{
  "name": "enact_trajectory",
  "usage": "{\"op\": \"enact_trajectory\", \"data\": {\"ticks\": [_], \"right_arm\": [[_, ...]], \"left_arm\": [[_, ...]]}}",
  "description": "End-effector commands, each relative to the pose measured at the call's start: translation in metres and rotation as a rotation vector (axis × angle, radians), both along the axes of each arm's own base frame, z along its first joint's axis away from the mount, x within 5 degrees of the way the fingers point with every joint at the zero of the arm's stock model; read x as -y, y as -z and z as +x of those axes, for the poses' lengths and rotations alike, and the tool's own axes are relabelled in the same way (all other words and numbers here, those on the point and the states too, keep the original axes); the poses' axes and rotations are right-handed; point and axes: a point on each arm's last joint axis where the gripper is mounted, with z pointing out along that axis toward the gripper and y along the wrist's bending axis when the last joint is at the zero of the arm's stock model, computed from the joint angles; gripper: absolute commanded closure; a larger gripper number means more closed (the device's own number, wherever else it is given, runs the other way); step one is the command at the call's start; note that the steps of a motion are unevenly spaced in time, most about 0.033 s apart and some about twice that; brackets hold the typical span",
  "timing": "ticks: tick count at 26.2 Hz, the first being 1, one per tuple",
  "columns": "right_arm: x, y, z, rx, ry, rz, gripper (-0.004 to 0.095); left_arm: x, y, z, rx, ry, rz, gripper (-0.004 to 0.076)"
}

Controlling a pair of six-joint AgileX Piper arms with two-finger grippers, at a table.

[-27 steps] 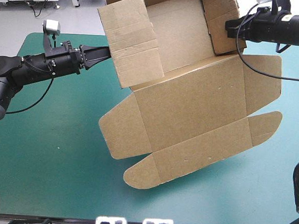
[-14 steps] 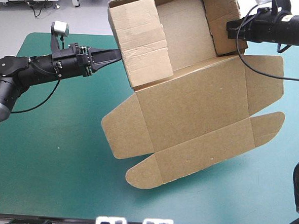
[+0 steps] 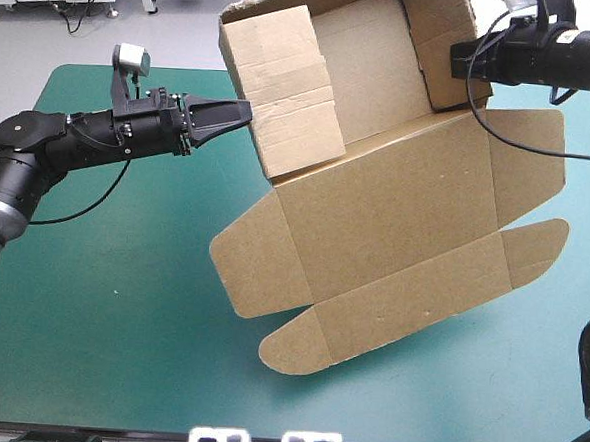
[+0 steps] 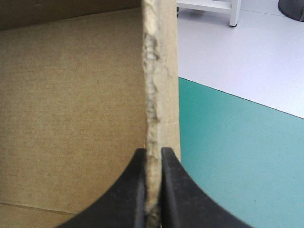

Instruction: Fold the box

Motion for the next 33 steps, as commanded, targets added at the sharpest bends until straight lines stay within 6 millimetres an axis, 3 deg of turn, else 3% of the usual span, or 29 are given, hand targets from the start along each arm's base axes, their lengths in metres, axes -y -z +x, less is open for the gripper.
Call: {"op": "enact_trajectory", "data": {"ticks": [1,10,16,21,23,25,33], "right_arm": [[-0.018,-0.024,-0.018,0.102,-0.02,0.033,0.0928],[-0.052,-0.025,-0.024,0.098,-0.08,0.051,0.0928],[-0.085,-0.022,-0.035,0.072,-0.155,0.02,0.0923],[-0.108,-0.02,-0.045,0.053,-0.201,0.009,0.0923],[-0.113,-0.019,-0.047,0.042,-0.2,0.001,0.0923],[-0.114,-0.016,-0.048,0.019,-0.187,-0.028,0.0923],[-0.099,-0.001,-0.047,-0.124,-0.053,-0.185,0.0923]], "left_arm": [[0.002,-0.019,-0.01,0.014,-0.019,-0.028,0.0345],[-0.01,0.0,0.008,-0.032,-0.256,0.189,0.0439],[-0.024,0.004,0.028,-0.048,-0.489,0.199,0.047],[-0.024,0.019,0.042,-0.09,-0.489,0.213,0.0598],[-0.022,0.024,0.043,-0.097,-0.459,0.231,0.072],[-0.022,0.025,0.042,-0.08,-0.444,0.261,0.0734],[-0.023,-0.014,0.021,0.038,-0.427,0.37,0.0734]]}}
